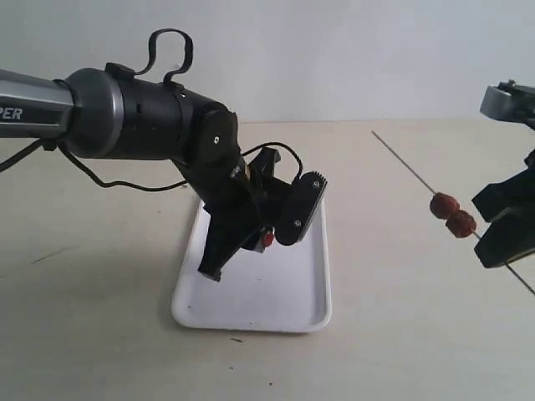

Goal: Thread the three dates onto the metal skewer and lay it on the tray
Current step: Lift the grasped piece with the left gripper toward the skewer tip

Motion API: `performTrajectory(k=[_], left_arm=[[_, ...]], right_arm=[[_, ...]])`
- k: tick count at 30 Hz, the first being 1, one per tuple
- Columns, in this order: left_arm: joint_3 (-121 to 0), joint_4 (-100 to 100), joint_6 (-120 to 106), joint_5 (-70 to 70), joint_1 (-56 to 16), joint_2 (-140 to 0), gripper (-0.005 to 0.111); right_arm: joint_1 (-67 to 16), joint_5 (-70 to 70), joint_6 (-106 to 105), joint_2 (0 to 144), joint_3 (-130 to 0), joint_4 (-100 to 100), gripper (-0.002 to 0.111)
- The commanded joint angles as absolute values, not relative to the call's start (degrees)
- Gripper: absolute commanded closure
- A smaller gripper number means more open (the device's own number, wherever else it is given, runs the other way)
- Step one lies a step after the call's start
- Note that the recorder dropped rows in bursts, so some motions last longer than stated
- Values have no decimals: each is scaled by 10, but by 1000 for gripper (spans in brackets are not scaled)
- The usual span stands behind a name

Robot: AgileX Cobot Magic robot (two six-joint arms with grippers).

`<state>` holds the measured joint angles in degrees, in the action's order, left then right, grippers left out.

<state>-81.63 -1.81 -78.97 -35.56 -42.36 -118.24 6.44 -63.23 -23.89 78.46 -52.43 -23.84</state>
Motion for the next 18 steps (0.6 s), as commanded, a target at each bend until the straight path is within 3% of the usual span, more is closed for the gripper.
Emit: performTrajectory(k=[1, 8, 18], left_arm=[[-815, 0, -794, -296, -409, -1166, 76], [-815, 7, -799, -202, -395, -1159, 76], [-815, 7, -840, -171, -394, -1159, 76]], right_arm=[[67, -638, -273, 781, -490, -273, 108], [67, -637, -300, 781, -440, -308, 108], [67, -679, -373, 781, -436, -391, 108]])
